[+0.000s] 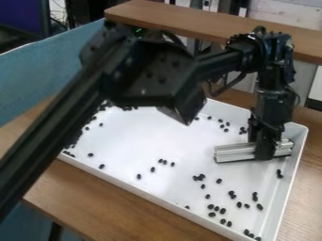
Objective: Sweep into pile
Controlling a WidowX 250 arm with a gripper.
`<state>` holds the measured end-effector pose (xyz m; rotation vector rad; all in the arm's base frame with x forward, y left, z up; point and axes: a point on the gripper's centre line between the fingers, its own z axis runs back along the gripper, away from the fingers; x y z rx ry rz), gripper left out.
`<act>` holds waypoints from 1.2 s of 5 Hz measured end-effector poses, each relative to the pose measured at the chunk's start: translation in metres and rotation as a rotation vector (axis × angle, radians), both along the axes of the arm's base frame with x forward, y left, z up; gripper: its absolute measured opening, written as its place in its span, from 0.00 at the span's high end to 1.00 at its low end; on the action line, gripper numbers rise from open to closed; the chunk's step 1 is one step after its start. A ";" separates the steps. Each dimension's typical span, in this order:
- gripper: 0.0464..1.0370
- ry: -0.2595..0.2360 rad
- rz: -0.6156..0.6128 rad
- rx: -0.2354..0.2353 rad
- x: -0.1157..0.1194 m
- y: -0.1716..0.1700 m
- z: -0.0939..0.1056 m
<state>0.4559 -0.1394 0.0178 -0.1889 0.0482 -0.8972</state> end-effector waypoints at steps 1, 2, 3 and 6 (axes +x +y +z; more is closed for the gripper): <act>0.65 -0.021 0.087 0.011 0.012 0.009 0.001; 0.65 -0.011 0.198 0.034 0.018 0.024 -0.001; 0.65 0.002 0.376 0.029 0.012 0.064 -0.005; 0.65 0.025 0.741 -0.001 -0.005 0.205 -0.006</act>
